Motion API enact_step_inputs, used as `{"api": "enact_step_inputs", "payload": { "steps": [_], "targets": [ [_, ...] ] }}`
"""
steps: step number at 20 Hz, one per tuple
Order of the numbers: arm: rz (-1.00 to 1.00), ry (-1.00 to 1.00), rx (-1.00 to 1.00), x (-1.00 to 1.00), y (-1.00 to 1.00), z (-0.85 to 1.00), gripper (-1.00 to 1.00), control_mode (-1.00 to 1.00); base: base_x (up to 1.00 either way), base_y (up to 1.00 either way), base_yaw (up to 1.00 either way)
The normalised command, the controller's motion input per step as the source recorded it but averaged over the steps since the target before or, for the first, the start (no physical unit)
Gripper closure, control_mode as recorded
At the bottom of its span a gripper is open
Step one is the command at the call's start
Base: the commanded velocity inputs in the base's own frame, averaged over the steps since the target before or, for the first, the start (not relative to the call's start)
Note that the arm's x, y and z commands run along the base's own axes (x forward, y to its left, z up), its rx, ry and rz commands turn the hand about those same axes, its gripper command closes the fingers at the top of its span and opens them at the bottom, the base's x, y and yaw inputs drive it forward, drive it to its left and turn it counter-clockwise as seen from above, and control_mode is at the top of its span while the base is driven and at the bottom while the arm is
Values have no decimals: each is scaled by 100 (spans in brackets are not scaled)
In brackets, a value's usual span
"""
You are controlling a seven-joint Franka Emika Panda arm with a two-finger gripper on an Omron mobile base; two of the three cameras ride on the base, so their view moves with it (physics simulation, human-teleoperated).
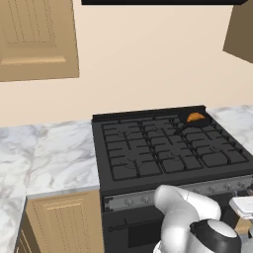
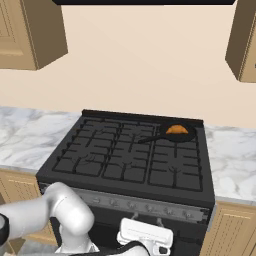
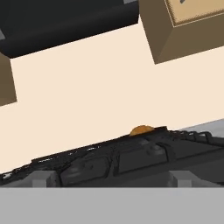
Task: Pick the croissant and place it on the pan. Then turn on the stove to warm the croissant.
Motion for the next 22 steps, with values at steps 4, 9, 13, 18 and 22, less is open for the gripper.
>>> {"api": "enact_step_inputs", "payload": {
  "steps": [4,9,13,18,22],
  "targets": [
    [0,-4,0,10,-23,-26,-100,-100,0,0,0],
    [0,-3,0,9,-34,-24,-100,-100,0,0,0],
    [0,-2,0,9,-35,-24,-100,-100,0,0,0],
    [0,-1,0,7,-18,-22,-100,-100,0,0,0],
    [0,-1,0,0,0,-20,-100,-100,0,0,0]
  ]
}}
